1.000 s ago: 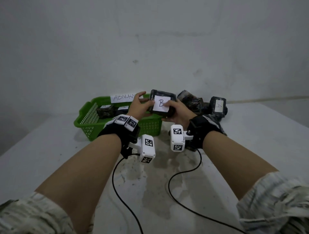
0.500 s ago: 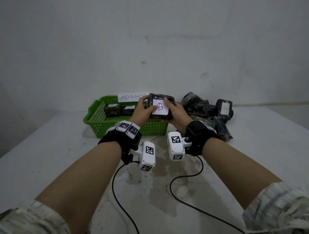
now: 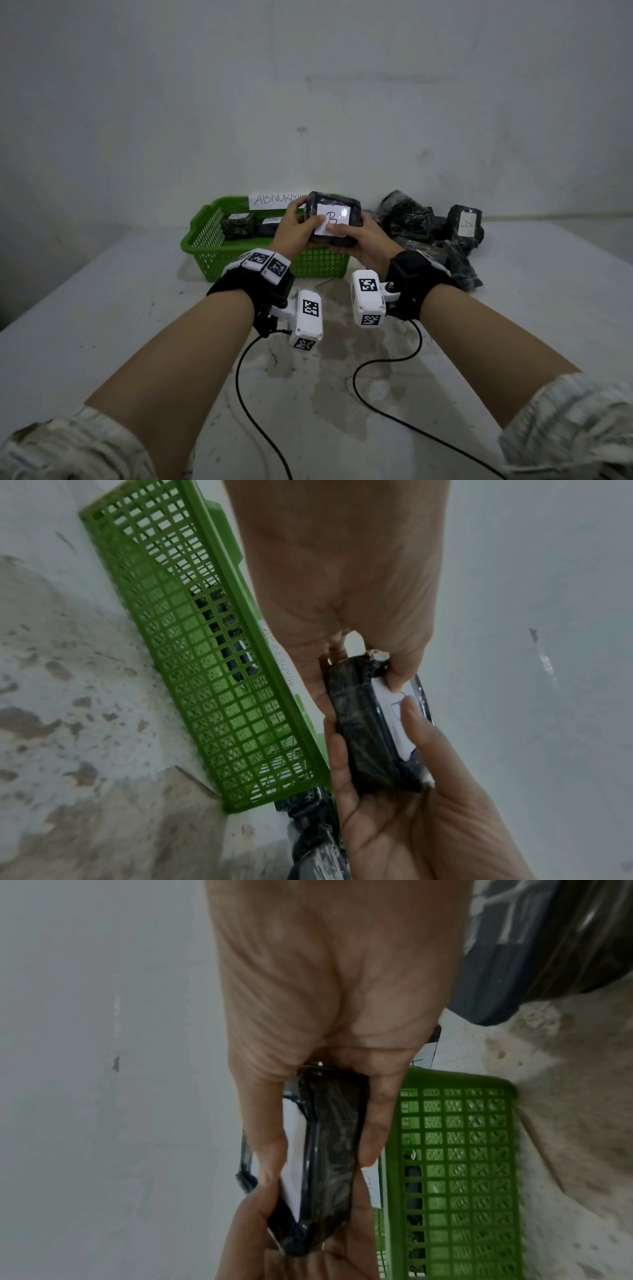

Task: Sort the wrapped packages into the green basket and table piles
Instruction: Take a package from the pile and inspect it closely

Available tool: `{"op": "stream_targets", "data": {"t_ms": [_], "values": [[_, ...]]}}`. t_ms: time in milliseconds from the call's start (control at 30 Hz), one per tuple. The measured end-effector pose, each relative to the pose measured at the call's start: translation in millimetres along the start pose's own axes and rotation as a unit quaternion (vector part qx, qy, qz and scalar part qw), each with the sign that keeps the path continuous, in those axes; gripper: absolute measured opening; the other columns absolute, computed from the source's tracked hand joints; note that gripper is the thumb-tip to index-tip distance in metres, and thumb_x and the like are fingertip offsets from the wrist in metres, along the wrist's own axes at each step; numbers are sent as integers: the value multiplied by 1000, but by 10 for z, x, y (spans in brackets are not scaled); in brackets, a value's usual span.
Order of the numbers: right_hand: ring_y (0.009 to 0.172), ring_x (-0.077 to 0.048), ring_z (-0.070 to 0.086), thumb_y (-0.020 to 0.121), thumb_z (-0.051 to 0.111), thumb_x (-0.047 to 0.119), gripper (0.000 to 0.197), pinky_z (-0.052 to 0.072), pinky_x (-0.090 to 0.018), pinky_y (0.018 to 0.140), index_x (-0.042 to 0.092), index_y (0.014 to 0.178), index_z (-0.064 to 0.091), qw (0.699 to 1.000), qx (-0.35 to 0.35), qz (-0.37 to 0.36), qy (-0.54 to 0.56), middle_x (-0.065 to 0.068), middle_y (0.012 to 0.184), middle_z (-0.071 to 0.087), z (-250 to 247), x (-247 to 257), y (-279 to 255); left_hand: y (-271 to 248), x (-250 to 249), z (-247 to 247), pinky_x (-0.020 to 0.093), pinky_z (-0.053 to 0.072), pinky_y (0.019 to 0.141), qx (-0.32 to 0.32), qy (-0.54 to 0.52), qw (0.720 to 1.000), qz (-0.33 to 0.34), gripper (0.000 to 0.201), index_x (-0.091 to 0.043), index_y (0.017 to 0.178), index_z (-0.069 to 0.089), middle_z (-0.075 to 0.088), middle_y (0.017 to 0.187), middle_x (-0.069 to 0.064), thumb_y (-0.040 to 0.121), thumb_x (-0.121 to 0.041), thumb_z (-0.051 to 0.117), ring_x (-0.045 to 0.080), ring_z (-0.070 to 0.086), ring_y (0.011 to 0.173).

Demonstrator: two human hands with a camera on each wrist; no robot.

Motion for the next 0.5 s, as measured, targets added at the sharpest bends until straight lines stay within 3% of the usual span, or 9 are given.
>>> {"op": "stream_targets", "data": {"t_ms": [167, 233, 400, 500], "values": [[96, -26, 66, 79, 71, -2, 55, 59, -29, 66, -1, 130, 49, 999, -15, -9, -29, -19, 123, 61, -20, 32, -18, -46, 11, -27, 33, 56, 65, 23, -3, 999, -33, 46, -21, 137, 38, 60, 108, 7, 94, -16, 54, 16, 62, 82], [94, -24, 66, 80, 71, 1, 53, 59, -31, 66, 1, 129, 50, 999, -16, -9, -44, -17, 120, 63, -15, 41, -23, -59, 35, -61, 31, 55, 64, 24, 12, 999, -29, 50, -21, 138, 36, 58, 109, 7, 93, -12, 55, 17, 61, 82], [86, -20, 67, 92, 59, 33, 39, 56, -30, 55, 11, 124, 58, 999, -26, 21, -16, -7, 101, 68, 13, 62, -58, -69, 43, -102, 29, 55, 64, 31, 41, 999, 1, 54, -21, 137, 36, 55, 109, 10, 90, -5, 56, 14, 60, 83], [87, -21, 67, 92, 58, 37, 37, 56, -30, 55, 14, 121, 60, 998, -42, 16, -39, -7, 100, 68, -17, 87, -58, -87, 38, -90, 27, 52, 62, 35, 30, 999, -6, 49, -22, 136, 38, 56, 111, 9, 92, -12, 57, 13, 60, 84]]}}
Point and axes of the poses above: each hand's wrist, its own y-axis towards the middle knuckle, its own z-axis out of the palm, x = y × z, the point moved 4 cm from there along y, towards the middle knuckle
